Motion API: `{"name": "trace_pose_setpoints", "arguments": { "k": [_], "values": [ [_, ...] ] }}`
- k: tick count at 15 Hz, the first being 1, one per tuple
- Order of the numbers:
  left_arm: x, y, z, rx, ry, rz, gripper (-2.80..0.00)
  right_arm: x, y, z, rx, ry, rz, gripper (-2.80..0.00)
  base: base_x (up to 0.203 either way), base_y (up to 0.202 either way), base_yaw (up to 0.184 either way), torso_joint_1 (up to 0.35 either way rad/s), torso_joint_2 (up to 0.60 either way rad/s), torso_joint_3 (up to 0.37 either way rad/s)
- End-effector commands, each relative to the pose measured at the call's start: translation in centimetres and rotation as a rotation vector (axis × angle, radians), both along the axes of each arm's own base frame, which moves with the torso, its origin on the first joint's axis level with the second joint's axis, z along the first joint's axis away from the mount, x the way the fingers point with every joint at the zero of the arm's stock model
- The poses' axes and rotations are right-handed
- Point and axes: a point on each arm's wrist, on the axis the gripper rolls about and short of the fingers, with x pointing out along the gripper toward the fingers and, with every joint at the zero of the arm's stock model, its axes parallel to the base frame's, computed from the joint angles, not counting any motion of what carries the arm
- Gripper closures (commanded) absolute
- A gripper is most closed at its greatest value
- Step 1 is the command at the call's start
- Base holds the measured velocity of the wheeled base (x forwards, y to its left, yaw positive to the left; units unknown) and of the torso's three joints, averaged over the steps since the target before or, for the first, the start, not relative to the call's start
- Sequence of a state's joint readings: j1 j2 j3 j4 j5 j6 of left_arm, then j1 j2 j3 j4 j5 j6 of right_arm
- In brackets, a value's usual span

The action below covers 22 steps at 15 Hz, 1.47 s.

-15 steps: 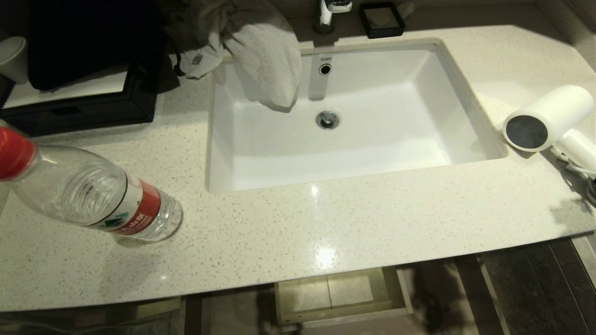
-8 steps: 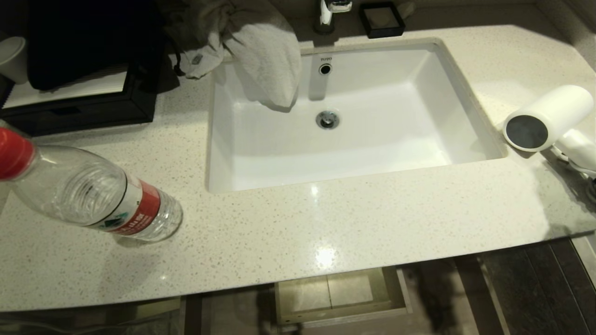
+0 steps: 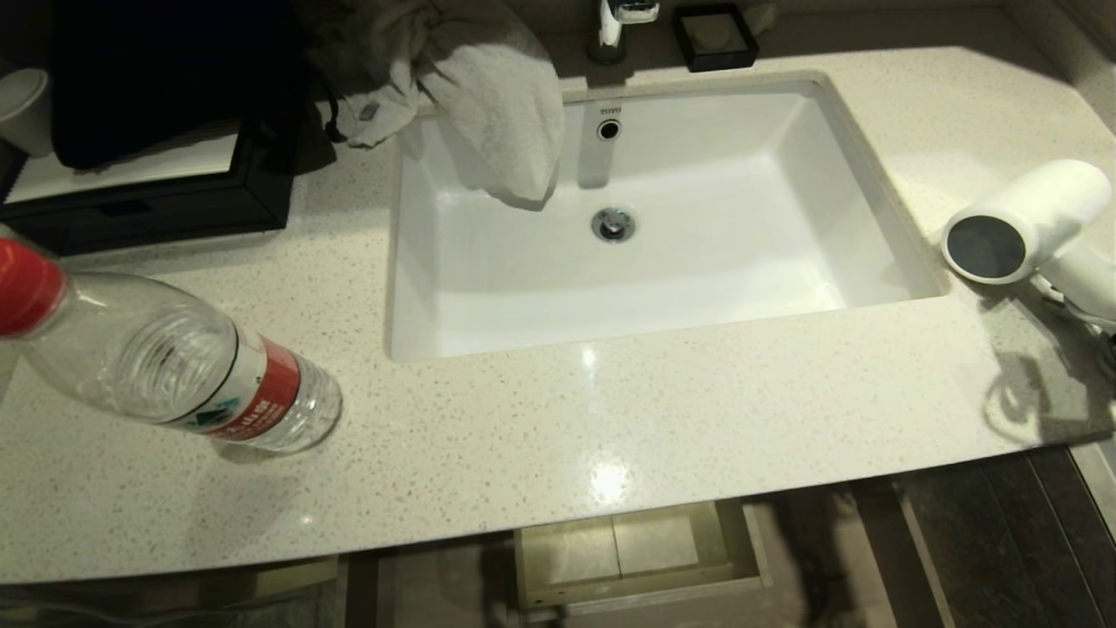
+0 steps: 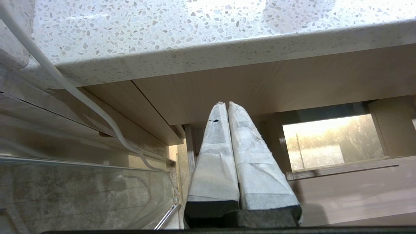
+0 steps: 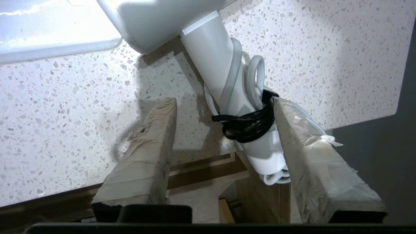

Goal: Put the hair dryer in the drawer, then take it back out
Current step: Pick up the hairdryer

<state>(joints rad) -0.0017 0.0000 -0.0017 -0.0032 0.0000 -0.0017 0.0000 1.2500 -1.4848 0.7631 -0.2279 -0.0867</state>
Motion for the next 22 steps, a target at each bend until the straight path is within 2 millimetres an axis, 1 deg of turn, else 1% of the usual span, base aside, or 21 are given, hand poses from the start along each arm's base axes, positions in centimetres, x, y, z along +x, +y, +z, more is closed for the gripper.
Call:
{"name": "trace_pose_setpoints", "arguments": {
  "k": [1, 9, 11, 13, 17, 19, 22],
  "values": [
    [0.0, 0.0, 0.0, 0.0, 0.0, 0.0, 0.0, 1.2, 0.0, -0.4, -0.001, 0.019, -0.001, -2.8, 0.0, 0.0, 0.0, 0.0, 0.0, 0.0],
    [0.0, 0.0, 0.0, 0.0, 0.002, 0.0, 0.0, 3.7, -0.1, -1.2, 0.029, 0.037, 0.021, -2.8, 0.0, 0.0, 0.0, 0.0, 0.0, 0.0],
    [0.0, 0.0, 0.0, 0.0, 0.0, 0.0, 0.0, 5.1, -0.4, -1.6, 0.04, 0.031, 0.023, -2.8, 0.0, 0.0, 0.0, 0.0, 0.0, 0.0],
    [0.0, 0.0, 0.0, 0.0, -0.001, 0.0, 0.0, 5.9, -0.5, -1.7, 0.058, 0.035, 0.043, -2.8, 0.0, 0.0, 0.0, 0.0, 0.0, 0.0],
    [0.0, 0.0, 0.0, 0.0, 0.002, 0.0, 0.0, 6.4, -0.6, -2.5, 0.066, 0.061, 0.046, -2.8, 0.0, 0.0, 0.0, 0.0, 0.0, 0.0],
    [0.0, 0.0, 0.0, 0.0, 0.001, 0.0, 0.0, 6.8, -0.9, -2.7, 0.067, 0.068, 0.037, -2.8, 0.0, 0.0, 0.0, 0.0, 0.0, 0.0],
    [0.0, 0.0, 0.0, 0.0, 0.002, 0.0, 0.0, 6.9, -0.9, -2.8, 0.067, 0.064, 0.032, -2.8, 0.0, 0.0, 0.0, 0.0, 0.0, 0.0]
  ]
}}
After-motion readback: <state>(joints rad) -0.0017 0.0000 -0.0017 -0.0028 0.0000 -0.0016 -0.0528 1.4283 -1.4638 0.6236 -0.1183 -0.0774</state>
